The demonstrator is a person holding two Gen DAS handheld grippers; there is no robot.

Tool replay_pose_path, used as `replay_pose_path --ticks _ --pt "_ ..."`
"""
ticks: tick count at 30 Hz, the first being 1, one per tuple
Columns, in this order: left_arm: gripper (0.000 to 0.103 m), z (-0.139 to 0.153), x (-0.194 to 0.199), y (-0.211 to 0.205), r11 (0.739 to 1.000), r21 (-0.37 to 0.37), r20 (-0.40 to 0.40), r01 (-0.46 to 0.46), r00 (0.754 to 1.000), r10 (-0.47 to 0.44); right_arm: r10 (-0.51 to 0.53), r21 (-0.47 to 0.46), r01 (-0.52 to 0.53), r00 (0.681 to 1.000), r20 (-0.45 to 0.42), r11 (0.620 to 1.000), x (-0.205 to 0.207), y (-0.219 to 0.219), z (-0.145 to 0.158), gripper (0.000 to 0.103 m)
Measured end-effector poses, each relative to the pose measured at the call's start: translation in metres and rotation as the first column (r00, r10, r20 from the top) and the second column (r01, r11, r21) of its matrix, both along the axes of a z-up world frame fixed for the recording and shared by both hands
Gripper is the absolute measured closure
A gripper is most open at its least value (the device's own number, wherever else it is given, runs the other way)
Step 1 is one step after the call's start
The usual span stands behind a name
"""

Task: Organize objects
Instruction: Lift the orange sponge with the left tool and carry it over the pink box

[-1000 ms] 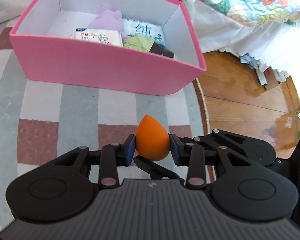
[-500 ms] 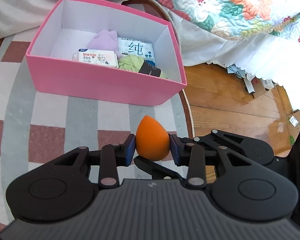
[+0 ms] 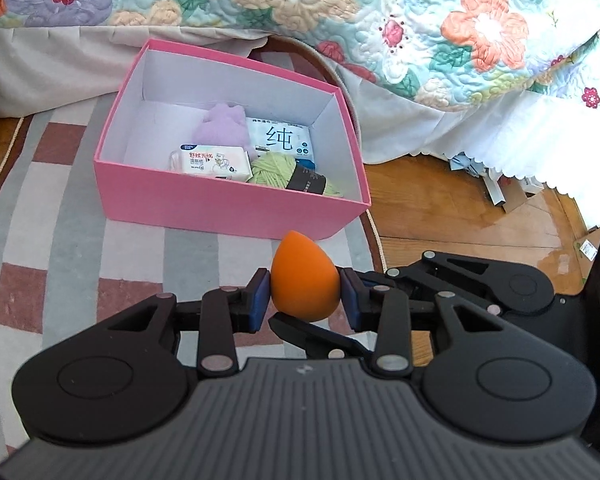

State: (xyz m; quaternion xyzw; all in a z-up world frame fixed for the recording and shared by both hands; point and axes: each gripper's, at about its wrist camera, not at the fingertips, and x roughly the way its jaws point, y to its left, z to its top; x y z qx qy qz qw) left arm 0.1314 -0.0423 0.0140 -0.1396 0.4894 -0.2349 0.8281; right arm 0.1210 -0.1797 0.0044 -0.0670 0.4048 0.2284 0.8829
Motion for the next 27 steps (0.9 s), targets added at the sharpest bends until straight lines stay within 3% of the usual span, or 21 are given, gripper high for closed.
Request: replay_pose_path --ticks 17,27 --pt "0.067 0.022 0.038 -0.008 1.000 -0.010 0.036 -0.003 0.999 0.003 -0.025 0.001 0.025 1.000 0.000 1.000 0.032 -0.004 0.018 0.061" --pt "0.066 0.038 0.070 -0.025 1.000 -0.010 0.071 0.018 0.997 -0.017 -0.043 0.091 0.038 0.998 0.053 0.995 0.057 -0.034 0.027 0.060"
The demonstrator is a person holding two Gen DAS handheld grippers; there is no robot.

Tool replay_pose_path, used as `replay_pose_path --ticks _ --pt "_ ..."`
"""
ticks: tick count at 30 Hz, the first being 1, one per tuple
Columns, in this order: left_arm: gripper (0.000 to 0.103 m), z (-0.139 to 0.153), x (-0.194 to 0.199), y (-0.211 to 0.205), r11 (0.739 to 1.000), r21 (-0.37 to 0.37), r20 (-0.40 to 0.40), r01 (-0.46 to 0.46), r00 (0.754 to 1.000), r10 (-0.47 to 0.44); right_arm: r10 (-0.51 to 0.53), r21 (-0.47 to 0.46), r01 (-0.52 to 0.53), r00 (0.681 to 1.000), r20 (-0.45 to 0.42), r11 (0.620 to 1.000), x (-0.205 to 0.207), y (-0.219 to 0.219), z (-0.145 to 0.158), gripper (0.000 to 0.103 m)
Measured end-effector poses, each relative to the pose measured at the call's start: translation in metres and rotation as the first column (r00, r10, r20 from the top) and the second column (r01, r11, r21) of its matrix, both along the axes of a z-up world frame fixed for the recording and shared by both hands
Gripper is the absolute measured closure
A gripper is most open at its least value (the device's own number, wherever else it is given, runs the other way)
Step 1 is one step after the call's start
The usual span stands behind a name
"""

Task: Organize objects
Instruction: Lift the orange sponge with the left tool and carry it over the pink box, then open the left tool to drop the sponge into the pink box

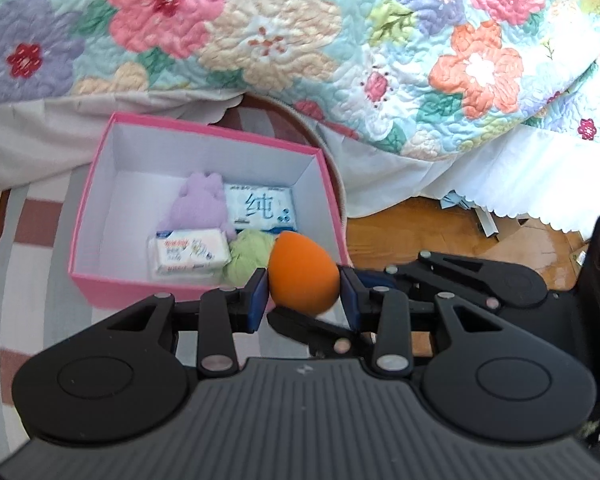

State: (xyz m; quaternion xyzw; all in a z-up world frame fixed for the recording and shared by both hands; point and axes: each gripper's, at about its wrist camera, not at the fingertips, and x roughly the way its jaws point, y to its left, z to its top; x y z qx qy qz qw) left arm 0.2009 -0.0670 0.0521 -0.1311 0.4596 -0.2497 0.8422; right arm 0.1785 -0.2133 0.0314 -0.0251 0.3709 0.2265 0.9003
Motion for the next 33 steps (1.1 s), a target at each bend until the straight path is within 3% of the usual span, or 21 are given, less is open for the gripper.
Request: replay_pose_path --ticks 3,9,15,19,33 --pt "0.066 0.003 0.012 -0.003 1.000 -0.022 -0.006 0.005 1.000 -0.005 -0.012 0.052 0.012 1.000 0.010 0.999 0.008 -0.013 0.002 0.060" --pt "0.066 -0.008 0.037 -0.014 0.999 -0.036 -0.034 0.000 0.999 -0.001 -0.021 0.016 0.020 0.999 0.050 1.000 0.022 -0.019 -0.002 0.061" --pt "0.066 -0.025 0.060 -0.018 0.998 -0.057 0.005 -0.026 1.000 0.027 -0.038 -0.005 0.039 0.998 0.053 0.999 0.049 -0.026 -0.015 0.061" --pt "0.066 -0.040 0.079 -0.016 0.996 -0.074 -0.025 -0.047 0.999 0.046 -0.046 0.018 0.045 0.998 0.032 0.999 0.067 -0.028 -0.029 0.061" --pt "0.066 -0.093 0.109 -0.022 0.990 -0.068 -0.100 -0.124 0.988 0.117 -0.068 -0.048 0.067 0.998 -0.018 0.997 0.099 -0.024 -0.078 0.061"
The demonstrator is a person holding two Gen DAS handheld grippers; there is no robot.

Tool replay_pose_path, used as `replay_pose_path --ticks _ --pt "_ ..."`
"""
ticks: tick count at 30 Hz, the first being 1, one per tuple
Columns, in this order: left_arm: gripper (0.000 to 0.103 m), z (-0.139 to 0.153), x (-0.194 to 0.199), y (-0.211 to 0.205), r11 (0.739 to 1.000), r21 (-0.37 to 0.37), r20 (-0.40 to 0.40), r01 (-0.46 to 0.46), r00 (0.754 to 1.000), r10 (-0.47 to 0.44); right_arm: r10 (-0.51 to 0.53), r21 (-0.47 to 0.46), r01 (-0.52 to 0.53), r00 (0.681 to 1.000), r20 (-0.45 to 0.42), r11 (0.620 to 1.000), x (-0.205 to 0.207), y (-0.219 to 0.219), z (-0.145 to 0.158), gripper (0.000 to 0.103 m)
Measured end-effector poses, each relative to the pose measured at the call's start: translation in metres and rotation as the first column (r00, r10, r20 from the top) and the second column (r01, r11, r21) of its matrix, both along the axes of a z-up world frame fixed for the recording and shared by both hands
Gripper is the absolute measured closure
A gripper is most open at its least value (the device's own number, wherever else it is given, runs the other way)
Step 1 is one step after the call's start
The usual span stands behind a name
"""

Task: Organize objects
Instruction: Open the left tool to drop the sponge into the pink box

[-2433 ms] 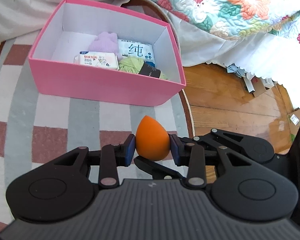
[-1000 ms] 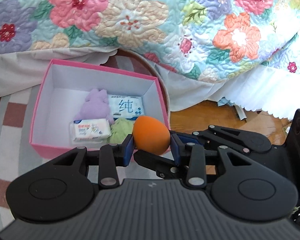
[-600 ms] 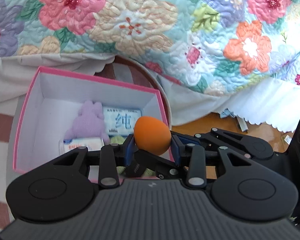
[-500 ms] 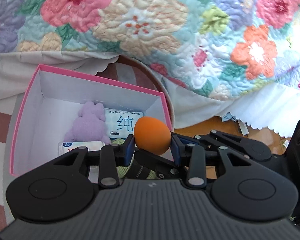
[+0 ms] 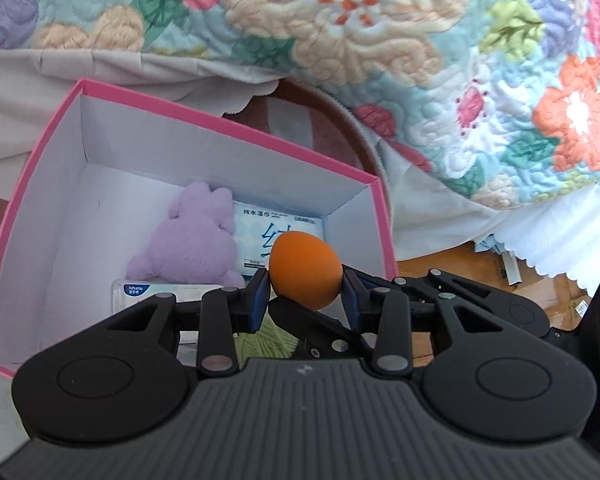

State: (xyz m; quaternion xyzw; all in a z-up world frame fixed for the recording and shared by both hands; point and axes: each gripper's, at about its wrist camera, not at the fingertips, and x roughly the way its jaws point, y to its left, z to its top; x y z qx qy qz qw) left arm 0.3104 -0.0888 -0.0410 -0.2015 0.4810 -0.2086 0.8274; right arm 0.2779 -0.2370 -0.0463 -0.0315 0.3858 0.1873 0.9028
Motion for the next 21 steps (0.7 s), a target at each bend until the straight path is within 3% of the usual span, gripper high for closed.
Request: replay_pose_path --ticks 7,11,21 --pt "0.066 -0.024 0.010 -0.008 1.000 0.016 -0.032 -0.006 0.999 0.006 -0.019 -0.040 0.017 0.998 -0.054 0.999 0.015 0.002 -0.022 0.061" --pt "0.066 -0.035 0.013 -0.007 1.000 -0.017 -0.061 -0.010 0.998 0.009 -0.010 -0.074 0.004 0.997 -0.079 0.997 0.019 0.002 -0.030 0.061" --pt "0.066 -0.040 0.007 0.004 0.998 -0.014 -0.052 -0.059 0.997 0.059 0.011 -0.079 -0.016 0.998 -0.059 0.997 0.011 -0.008 -0.031 0.056"
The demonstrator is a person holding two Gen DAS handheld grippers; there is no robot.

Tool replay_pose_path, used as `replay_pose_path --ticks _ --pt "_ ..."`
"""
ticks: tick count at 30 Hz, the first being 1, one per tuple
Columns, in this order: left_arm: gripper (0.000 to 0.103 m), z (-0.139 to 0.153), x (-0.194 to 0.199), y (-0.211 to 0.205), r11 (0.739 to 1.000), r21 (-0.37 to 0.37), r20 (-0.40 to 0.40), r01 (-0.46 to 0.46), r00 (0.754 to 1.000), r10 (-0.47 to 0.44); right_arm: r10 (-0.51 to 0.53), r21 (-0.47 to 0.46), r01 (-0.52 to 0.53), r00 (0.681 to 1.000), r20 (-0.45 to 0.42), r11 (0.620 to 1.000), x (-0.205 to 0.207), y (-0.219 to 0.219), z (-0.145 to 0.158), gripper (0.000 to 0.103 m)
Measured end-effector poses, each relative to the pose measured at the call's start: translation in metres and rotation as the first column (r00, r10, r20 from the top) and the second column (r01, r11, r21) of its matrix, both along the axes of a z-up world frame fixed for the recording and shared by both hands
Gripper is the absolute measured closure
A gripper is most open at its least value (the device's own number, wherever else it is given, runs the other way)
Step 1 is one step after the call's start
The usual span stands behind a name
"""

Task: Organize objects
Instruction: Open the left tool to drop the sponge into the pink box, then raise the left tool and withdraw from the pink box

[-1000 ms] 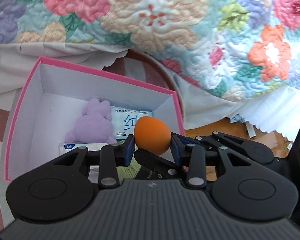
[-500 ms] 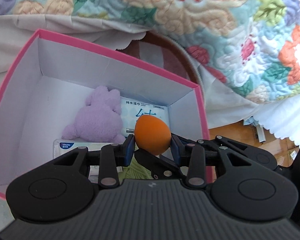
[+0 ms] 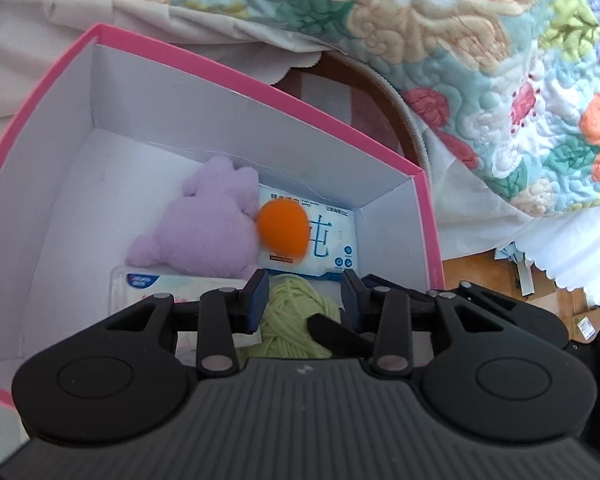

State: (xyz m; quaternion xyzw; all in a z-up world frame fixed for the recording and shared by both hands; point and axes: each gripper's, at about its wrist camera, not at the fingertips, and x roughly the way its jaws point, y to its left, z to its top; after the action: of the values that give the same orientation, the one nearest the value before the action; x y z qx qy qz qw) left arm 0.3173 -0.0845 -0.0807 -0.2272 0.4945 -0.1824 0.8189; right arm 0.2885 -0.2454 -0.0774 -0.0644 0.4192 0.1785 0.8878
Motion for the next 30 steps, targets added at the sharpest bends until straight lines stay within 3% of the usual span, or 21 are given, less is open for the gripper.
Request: replay_pose_path --ticks 10,20,30 --pt "0.065 0.021 -0.032 0.022 0.997 0.060 0.035 -0.043 0.999 0.041 -0.064 0.085 0.059 0.997 0.052 0.995 -0.029 -0.021 0.015 0.055" --pt "0.062 0.051 -0.062 0.028 0.989 0.145 0.047 -0.019 0.999 0.012 -0.126 0.165 0.112 0.989 0.072 0.980 -0.056 -0.028 0.032 0.054" --pt "0.062 0.073 -0.099 0.042 0.979 0.203 0.036 -0.022 0.999 0.015 -0.137 0.147 0.126 0.988 0.073 0.981 -0.088 -0.024 0.053 0.051"
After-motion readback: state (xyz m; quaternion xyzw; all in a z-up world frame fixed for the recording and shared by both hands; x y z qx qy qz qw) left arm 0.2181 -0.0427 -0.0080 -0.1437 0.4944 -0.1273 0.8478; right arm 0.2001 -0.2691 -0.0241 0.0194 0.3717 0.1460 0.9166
